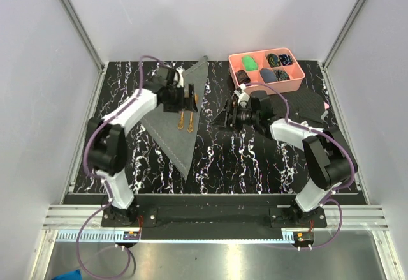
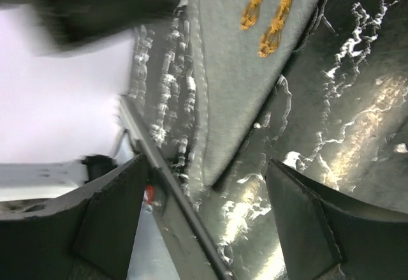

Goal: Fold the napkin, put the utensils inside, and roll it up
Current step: Place the utensil onto the napkin, then fold the napkin

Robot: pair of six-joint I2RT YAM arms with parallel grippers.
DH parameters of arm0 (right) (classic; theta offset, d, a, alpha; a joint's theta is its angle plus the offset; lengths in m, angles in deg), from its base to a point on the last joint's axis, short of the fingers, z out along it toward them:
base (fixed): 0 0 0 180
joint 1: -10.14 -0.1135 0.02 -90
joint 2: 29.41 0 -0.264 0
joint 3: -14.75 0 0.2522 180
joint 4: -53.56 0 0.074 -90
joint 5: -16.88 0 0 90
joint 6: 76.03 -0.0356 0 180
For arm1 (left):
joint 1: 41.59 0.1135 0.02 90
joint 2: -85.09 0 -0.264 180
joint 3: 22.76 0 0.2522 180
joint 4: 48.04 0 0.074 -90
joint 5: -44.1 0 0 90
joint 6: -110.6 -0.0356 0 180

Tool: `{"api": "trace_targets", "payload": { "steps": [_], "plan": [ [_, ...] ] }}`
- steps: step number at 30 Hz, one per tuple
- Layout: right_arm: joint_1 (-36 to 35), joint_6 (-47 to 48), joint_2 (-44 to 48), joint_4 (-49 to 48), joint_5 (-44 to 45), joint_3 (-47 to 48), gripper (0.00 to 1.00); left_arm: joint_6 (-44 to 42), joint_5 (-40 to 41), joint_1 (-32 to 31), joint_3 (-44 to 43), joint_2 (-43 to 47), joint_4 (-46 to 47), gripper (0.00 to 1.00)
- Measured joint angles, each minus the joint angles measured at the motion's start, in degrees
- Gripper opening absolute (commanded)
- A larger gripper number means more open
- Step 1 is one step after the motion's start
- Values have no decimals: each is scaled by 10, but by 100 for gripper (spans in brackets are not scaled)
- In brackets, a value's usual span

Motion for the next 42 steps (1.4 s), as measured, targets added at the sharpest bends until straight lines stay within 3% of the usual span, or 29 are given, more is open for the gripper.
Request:
{"api": "trace_targets", "payload": {
  "steps": [4,8,12,20,25,33,42],
  "plan": [
    [-39,122,6,107,55,43,83,-27,2,37,18,137,-39,98],
    [-164,256,9,185,121,90,82,-48,16,138,46,272,-64,99],
    [-261,336,-5,242,151,123,82,-52,29,201,86,338,-60,99],
    [-374,379,-89,322,271,192,81,-63,29,220,174,320,-53,99],
    [-419,378,-107,350,324,194,81,-63,26,226,185,320,-48,99],
    [-443,381,-131,367,399,215,80,-63,20,226,186,320,-36,99],
    [-452,401,-131,378,423,245,78,-62,13,226,186,320,-35,99]
  ]
}}
